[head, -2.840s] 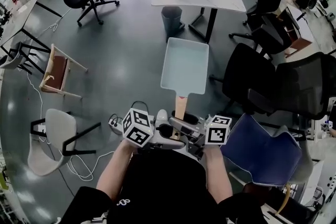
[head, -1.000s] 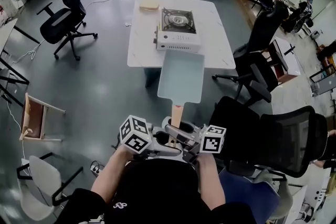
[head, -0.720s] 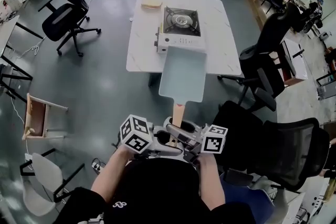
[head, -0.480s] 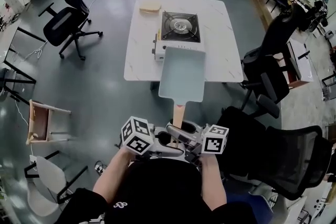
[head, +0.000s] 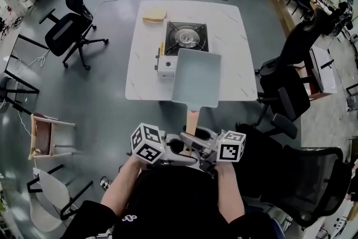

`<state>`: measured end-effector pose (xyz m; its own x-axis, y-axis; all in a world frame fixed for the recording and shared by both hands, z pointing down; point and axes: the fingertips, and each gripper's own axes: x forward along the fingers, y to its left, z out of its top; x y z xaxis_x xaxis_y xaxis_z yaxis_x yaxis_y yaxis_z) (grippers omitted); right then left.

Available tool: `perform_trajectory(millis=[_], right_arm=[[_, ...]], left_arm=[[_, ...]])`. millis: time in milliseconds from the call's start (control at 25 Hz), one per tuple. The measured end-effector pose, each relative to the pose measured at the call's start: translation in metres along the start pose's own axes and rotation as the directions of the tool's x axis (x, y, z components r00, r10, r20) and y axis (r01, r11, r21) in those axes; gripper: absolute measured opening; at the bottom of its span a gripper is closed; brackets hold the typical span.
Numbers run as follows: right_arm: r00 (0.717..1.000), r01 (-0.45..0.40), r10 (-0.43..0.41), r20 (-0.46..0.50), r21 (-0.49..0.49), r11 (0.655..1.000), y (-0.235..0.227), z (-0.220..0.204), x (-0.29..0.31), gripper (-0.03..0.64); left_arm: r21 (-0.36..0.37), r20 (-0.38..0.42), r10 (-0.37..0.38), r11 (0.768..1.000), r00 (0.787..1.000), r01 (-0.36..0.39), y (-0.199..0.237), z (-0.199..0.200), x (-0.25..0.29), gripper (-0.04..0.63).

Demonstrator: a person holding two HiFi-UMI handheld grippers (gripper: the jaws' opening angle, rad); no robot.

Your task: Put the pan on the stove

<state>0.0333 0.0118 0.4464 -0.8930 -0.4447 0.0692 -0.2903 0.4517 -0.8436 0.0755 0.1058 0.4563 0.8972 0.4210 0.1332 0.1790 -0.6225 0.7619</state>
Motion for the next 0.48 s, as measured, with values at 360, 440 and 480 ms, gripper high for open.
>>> perform_trajectory(millis=[360, 440, 480], right_arm=[[0.999, -0.033, 0.033, -0.012, 0.009, 0.999, -0.012, 0.018, 0.009, 0.204], [0.999, -0.038, 0.038, -0.019, 0.014, 0.999, -0.013, 0.018, 0.010, 0.204], [0.999, -0.040, 0.040, -0.022, 0.017, 0.999, -0.014, 0.018, 0.010, 0.204]], left_arm=[[-0.009, 0.035, 0.025, 1.000, 0.999, -0.024, 0.017, 0.018, -0.006, 0.219], [-0.014, 0.042, 0.028, 1.000, 0.999, -0.027, 0.018, 0.018, -0.007, 0.219], [-0.017, 0.046, 0.028, 0.999, 0.999, -0.028, 0.019, 0.018, -0.007, 0.219]])
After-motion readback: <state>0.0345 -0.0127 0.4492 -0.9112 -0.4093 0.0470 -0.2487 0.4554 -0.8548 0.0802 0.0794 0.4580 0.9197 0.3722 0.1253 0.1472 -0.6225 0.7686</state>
